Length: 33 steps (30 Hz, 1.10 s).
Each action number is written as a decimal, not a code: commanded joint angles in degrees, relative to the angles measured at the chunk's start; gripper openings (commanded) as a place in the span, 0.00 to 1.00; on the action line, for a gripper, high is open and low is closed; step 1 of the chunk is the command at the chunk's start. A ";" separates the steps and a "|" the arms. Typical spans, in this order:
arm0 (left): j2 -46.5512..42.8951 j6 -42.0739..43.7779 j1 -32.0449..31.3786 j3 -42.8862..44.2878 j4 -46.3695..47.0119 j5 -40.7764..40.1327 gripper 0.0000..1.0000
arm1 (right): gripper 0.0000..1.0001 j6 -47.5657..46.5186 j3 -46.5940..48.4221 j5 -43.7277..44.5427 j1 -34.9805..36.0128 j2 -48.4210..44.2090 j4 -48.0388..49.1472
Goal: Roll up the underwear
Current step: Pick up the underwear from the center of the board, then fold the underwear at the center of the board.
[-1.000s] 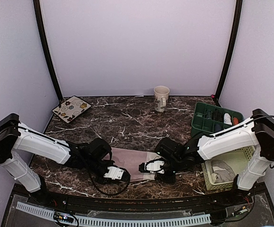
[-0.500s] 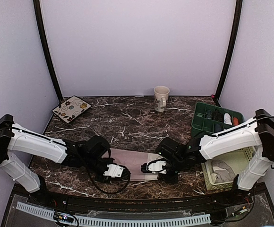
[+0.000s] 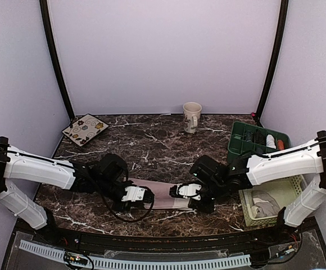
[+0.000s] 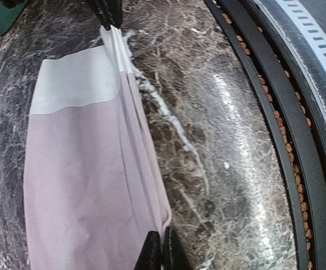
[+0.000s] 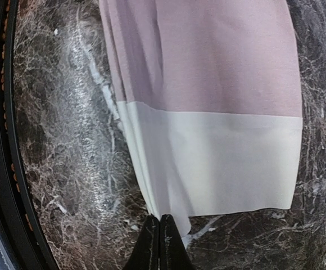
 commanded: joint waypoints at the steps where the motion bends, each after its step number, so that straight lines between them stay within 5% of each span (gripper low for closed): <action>1: 0.28 -0.88 3.69 3.35 -2.49 1.70 0.00 | 0.00 0.11 2.56 1.96 -2.20 -0.13 -2.26; 33: 19.15 6.34 11.75 19.78 -0.01 -2.09 0.00 | 0.00 -1.16 12.03 4.83 -11.86 12.49 0.26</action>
